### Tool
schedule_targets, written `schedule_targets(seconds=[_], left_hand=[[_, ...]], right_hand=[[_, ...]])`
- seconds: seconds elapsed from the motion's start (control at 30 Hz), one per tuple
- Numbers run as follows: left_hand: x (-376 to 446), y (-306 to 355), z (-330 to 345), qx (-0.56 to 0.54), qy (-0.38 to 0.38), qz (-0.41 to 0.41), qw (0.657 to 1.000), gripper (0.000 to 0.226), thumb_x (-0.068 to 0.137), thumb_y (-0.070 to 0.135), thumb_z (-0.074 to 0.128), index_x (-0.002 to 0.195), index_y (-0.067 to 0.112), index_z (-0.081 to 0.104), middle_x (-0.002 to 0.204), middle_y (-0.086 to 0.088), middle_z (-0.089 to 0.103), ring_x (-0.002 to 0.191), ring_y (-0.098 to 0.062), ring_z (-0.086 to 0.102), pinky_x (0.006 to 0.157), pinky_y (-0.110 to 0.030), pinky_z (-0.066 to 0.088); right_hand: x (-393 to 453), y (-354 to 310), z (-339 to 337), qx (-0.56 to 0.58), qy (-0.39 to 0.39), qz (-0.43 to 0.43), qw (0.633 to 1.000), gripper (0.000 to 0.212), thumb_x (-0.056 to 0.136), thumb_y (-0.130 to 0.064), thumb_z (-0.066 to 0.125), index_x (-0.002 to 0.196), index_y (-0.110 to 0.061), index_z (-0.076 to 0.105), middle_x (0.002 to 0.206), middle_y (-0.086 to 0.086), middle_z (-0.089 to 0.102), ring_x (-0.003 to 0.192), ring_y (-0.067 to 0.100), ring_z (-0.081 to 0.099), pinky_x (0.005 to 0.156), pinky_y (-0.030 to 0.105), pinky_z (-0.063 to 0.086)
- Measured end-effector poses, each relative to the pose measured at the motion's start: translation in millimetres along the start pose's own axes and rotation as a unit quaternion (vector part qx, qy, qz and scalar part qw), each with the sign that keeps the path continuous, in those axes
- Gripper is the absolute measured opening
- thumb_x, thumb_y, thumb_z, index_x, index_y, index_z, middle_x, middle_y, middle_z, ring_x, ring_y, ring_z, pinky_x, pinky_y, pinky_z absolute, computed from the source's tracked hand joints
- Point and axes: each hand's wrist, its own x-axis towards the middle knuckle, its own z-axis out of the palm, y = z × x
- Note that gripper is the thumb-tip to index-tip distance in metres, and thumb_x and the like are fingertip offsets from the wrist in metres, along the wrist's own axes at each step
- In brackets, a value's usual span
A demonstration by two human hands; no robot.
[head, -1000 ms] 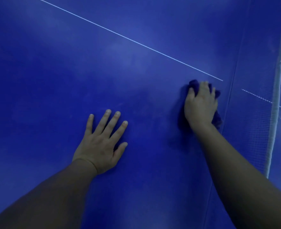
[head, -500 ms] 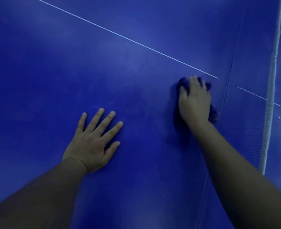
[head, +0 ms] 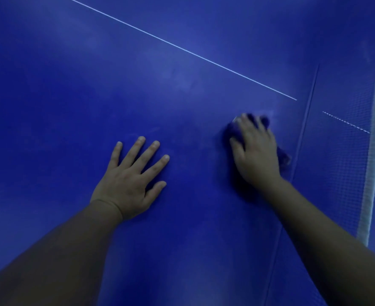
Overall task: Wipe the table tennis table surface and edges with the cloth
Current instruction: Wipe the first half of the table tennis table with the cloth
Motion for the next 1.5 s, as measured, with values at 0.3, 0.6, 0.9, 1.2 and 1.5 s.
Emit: schedule_targets(seconds=[0.3,0.6,0.9,1.2,1.5], left_hand=[[-3.1,2.5,1.5,-0.017,0.043,0.021,0.999,0.056,0.098,0.052,0.04,0.144,0.024,0.056,0.155,-0.011,0.044,0.146,-0.037,0.034,0.117,-0.065,0.02],[-4.6,3.9,-10.7,-0.057,-0.014,0.01,0.998,0.062,0.095,0.054,0.031,0.149,0.028,0.048,0.16,-0.008,0.036,0.151,-0.032,0.025,0.121,-0.058,0.013],[-68.6,43.0,-14.2,-0.049,-0.049,0.005,0.998,0.066,0.095,0.05,0.028,0.154,0.022,0.041,0.165,-0.01,0.023,0.154,-0.031,0.016,0.122,-0.06,0.011],[-157.2,73.1,13.8,-0.015,-0.08,0.021,0.996,0.064,0.099,0.054,0.029,0.157,0.027,0.03,0.167,-0.008,0.019,0.155,-0.03,0.009,0.121,-0.063,0.009],[-157.1,71.2,9.6,-0.019,-0.103,0.008,0.994,0.068,0.097,0.06,0.015,0.159,0.034,0.014,0.169,-0.003,0.001,0.155,-0.024,-0.01,0.123,-0.058,-0.004]], right_hand=[[-17.5,-2.6,2.7,0.004,0.017,0.12,0.993,0.055,0.102,-0.04,0.043,0.152,-0.018,0.041,0.161,0.0,0.034,0.152,0.025,0.021,0.122,0.049,0.014],[-140.3,-4.6,1.3,-0.005,-0.084,-0.093,0.992,0.059,0.095,-0.042,0.04,0.152,-0.026,0.04,0.161,-0.008,0.031,0.153,0.02,0.018,0.122,0.052,0.017],[-200.6,-76.1,33.3,-0.007,-0.074,-0.117,0.99,0.059,0.096,-0.042,0.044,0.152,-0.026,0.041,0.161,-0.009,0.034,0.153,0.021,0.019,0.122,0.05,0.016],[-198.1,-30.9,21.8,0.012,-0.021,0.154,0.988,0.058,0.099,-0.049,0.036,0.154,-0.029,0.037,0.163,-0.013,0.027,0.154,0.016,0.011,0.123,0.054,0.005],[-316.6,-69.2,34.2,0.014,-0.076,0.013,0.997,0.061,0.096,-0.044,0.037,0.155,-0.032,0.033,0.164,-0.016,0.023,0.154,0.013,0.008,0.122,0.055,0.01]])
